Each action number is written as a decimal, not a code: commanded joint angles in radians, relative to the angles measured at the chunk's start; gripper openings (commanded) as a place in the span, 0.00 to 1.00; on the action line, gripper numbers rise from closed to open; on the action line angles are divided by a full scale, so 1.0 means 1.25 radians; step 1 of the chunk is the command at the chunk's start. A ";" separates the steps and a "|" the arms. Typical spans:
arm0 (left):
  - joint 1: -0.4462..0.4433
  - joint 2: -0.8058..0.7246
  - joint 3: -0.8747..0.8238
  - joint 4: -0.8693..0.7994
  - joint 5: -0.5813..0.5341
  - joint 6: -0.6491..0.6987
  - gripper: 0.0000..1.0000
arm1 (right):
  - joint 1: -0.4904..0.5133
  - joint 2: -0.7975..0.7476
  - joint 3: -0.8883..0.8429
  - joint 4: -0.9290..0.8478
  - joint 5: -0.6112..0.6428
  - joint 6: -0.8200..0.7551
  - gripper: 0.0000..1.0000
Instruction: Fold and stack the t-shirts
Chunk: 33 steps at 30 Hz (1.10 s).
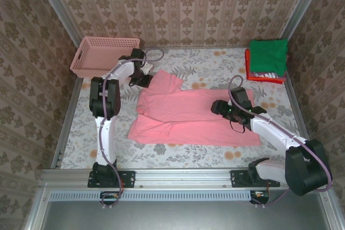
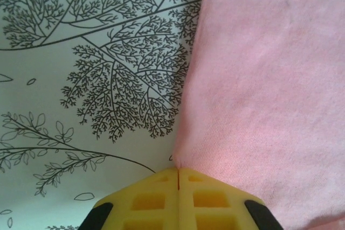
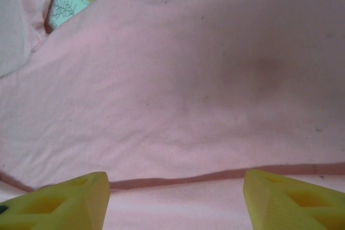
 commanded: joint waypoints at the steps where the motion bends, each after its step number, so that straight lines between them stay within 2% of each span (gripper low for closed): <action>1: -0.010 -0.014 -0.034 -0.007 0.024 0.004 0.00 | -0.023 -0.004 0.030 -0.039 0.035 -0.015 0.67; 14: -0.011 -0.132 -0.088 0.081 0.027 0.008 0.00 | -0.150 -0.008 0.054 -0.065 0.035 -0.045 0.66; 19: -0.011 -0.136 -0.088 0.085 0.018 0.014 0.00 | -0.235 0.065 0.118 -0.082 0.079 -0.060 0.63; 22: -0.010 -0.136 -0.088 0.087 0.023 0.012 0.00 | -0.259 0.124 0.167 -0.084 0.078 -0.076 0.61; 26: -0.012 -0.124 -0.085 0.077 0.020 0.004 0.31 | -0.264 0.183 0.212 -0.079 0.060 -0.083 0.61; 29: -0.012 -0.113 -0.081 0.063 0.011 0.001 0.40 | -0.264 0.191 0.216 -0.071 0.045 -0.079 0.61; 33: -0.012 -0.095 -0.071 0.038 0.001 -0.002 0.41 | -0.264 0.187 0.208 -0.067 0.040 -0.078 0.61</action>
